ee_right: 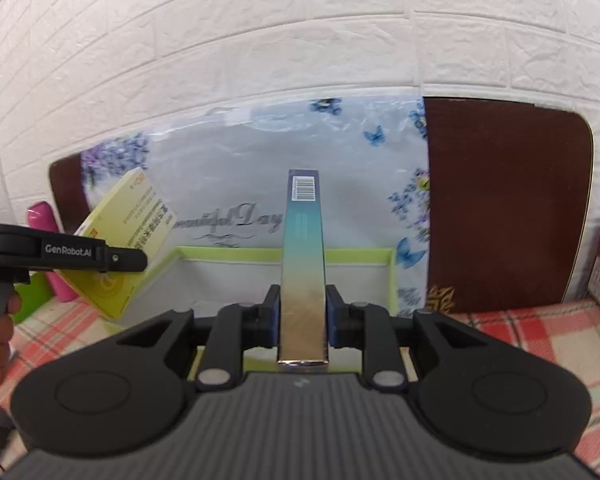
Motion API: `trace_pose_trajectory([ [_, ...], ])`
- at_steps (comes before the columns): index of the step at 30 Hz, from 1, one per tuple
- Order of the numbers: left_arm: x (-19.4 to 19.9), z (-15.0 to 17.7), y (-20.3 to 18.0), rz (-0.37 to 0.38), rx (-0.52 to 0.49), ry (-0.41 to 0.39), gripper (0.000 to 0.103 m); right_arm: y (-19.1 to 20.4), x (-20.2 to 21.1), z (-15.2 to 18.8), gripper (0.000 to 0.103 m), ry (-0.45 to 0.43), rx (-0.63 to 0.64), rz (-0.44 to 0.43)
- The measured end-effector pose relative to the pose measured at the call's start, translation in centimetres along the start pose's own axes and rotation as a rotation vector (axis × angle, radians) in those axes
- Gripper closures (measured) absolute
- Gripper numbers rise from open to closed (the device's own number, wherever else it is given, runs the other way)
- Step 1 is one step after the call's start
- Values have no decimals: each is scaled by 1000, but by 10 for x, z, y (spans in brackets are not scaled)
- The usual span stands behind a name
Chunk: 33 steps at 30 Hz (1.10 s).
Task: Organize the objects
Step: 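Lower both boxes into the lime-green box and open both grippers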
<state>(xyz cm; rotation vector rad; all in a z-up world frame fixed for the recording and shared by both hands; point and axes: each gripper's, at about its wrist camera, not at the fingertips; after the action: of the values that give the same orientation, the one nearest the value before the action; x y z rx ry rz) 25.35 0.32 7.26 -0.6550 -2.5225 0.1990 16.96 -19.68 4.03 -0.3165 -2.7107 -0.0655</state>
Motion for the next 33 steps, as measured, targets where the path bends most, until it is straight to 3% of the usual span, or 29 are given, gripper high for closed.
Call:
trace_pose_trajectory([
  [7,-35,7,10,-37,-27,23,83,3,-49,5,81,33,31,50],
  [8,-36,11,10,-51,-44,14,73,4,-56,8,80,44,32,49],
  [9,-37,15,9,-80,-62,16,44,3,-61,12,78,63,32,46],
  [11,-34,23,6,-132,-79,0,20,0,-65,20,63,89,21,49],
  [14,-22,30,6,-135,-86,-13,20,-2,-53,24,57,55,31,31],
  [17,-10,29,4,-143,-59,-3,20,-2,-36,17,32,13,12,39],
  [21,16,28,-3,-180,-16,12,20,-3,-4,4,16,-71,29,91],
  [29,75,68,-25,-154,7,7,20,-23,74,4,0,-121,-23,89],
  [33,95,101,-31,-125,39,46,20,-27,107,20,0,-122,-14,86],
])
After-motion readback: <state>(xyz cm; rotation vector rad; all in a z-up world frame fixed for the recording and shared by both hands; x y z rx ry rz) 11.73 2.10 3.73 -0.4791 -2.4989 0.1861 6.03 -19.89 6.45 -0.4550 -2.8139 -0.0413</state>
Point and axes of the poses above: each gripper's, at about its wrist camera, not at the fingertips, and x roughly against the way its jaws point, y to its left, z to its underside, and after that the axes turned 15 degrees about z, right-handed
